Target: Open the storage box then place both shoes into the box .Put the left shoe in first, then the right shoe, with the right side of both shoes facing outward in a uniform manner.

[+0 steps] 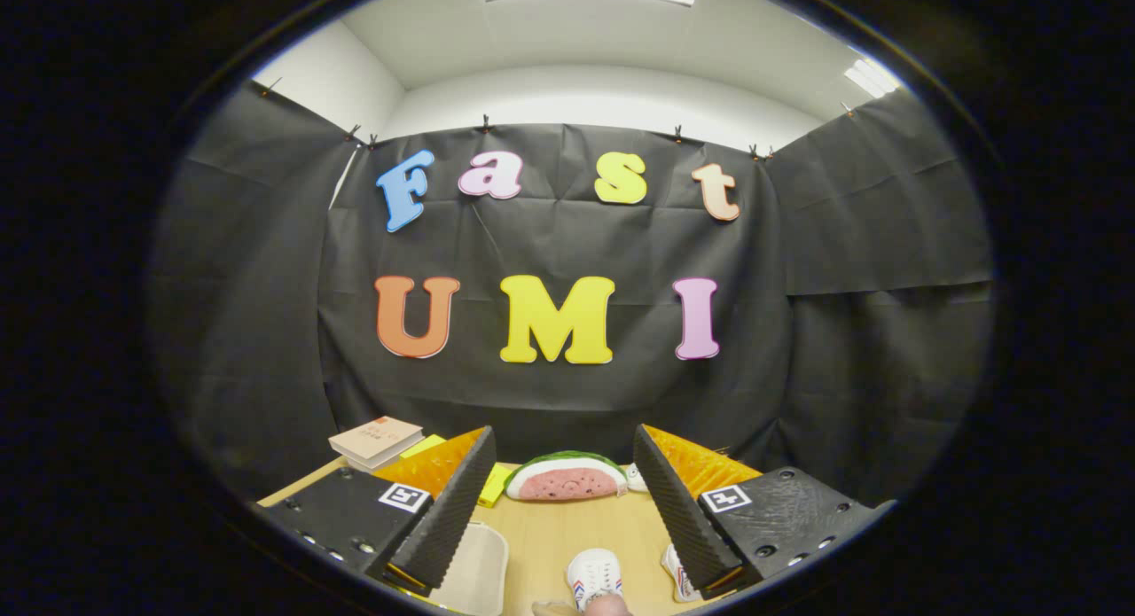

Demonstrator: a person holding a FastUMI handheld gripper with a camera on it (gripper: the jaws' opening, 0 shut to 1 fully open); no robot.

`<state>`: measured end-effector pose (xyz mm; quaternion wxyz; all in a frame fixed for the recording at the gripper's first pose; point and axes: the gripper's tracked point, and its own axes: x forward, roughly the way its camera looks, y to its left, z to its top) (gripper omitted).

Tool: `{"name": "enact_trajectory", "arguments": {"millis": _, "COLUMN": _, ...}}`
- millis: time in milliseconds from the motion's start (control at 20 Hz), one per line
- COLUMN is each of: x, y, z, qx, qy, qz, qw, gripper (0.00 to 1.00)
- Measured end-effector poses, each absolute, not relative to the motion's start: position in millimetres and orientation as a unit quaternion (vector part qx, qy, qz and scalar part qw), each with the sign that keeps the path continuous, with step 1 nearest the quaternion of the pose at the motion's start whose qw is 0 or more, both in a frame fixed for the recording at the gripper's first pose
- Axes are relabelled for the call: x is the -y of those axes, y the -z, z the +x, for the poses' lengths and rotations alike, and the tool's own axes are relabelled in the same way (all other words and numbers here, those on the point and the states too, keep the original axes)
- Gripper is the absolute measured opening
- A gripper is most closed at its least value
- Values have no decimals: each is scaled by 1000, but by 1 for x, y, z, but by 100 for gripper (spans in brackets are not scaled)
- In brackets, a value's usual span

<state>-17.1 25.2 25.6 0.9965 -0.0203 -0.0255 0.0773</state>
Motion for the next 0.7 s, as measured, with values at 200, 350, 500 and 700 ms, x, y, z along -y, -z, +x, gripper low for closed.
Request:
{"name": "enact_trajectory", "arguments": {"millis": 200, "x": -34, "y": -2, "z": -16, "qx": -3, "qy": -103, "qz": -10, "qw": 995, "gripper": 95}}
{"name": "enact_trajectory", "arguments": {"millis": 350, "x": -43, "y": 24, "z": -16, "qx": -38, "qy": -135, "qz": -6, "qw": 990, "gripper": 95}}
{"name": "enact_trajectory", "arguments": {"millis": 500, "x": -51, "y": 67, "z": -14, "qx": -91, "qy": -167, "qz": 9, "qw": 982, "gripper": 95}}
{"name": "enact_trajectory", "arguments": {"millis": 700, "x": -47, "y": 125, "z": -11, "qx": -161, "qy": -199, "qz": 43, "qw": 966, "gripper": 94}}
